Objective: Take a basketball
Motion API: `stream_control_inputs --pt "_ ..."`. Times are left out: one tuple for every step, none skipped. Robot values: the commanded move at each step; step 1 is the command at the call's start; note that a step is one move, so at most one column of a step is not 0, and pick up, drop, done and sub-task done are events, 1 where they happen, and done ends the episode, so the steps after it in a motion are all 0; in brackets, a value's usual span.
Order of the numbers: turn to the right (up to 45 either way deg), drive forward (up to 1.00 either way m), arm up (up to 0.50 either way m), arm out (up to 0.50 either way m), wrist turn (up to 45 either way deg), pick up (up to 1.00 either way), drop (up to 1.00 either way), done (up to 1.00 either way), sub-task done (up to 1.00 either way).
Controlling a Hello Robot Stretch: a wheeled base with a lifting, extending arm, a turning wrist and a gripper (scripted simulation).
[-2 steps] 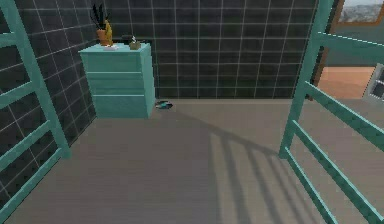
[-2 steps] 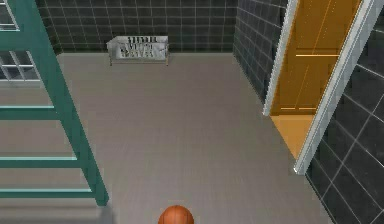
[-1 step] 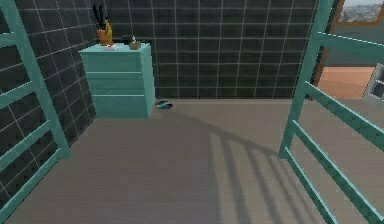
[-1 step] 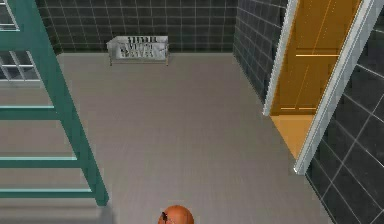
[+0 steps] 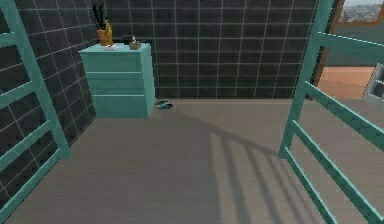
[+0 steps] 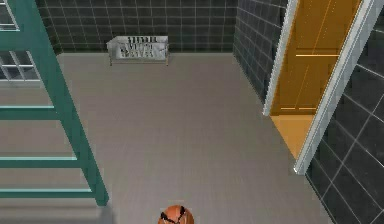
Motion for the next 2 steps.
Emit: stream_control_inputs --pt "0.0 0.00 -0.30 0.00 0.0 0.00 0.00 0.00 0.00" --pt "0.0 0.00 0.00 0.00 0.0 1.00 0.00 0.00 0.00"
